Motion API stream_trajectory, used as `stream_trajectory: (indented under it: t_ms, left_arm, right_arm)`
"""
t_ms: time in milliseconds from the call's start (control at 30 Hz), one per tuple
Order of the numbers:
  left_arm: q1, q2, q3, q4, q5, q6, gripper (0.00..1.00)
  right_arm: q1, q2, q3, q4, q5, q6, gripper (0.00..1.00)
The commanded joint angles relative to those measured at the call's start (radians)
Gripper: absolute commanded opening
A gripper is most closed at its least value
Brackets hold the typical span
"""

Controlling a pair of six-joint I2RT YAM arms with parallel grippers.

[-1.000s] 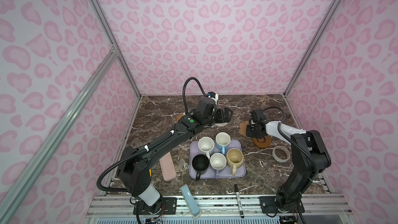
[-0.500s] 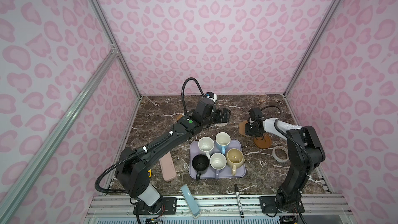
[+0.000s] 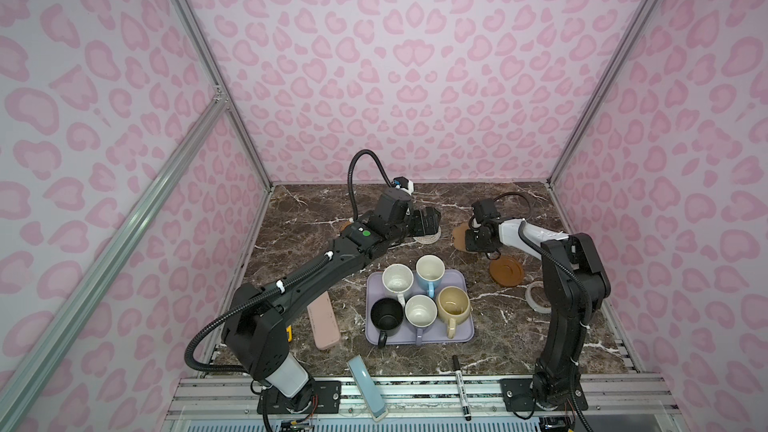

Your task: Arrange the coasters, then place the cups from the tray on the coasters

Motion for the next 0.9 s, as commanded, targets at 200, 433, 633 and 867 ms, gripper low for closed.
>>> stream_trajectory:
  t_ms: [200, 433, 633, 867]
  left_arm:
    - [0.018, 0.044, 0.019, 0.020, 0.023, -0.002, 0.97]
    - [0.019, 0.076, 0.037, 0.017, 0.035, -0.002, 0.97]
    - [0.020, 0.075, 0.035, 0.017, 0.037, -0.003, 0.97]
    - [0.021, 0.064, 0.031, 0.014, 0.028, -0.005, 0.97]
  right_arm:
    - [0.018, 0.070, 0.037, -0.095, -0.005, -0.084, 0.44]
    - [0.039, 0.081, 0.065, -0.100, -0.007, -0.094, 0.44]
    - [0.035, 0.086, 0.071, -0.109, 0.011, -0.092, 0.44]
    - [0.039, 0.070, 0.083, -0.100, 0.006, -0.104, 0.45]
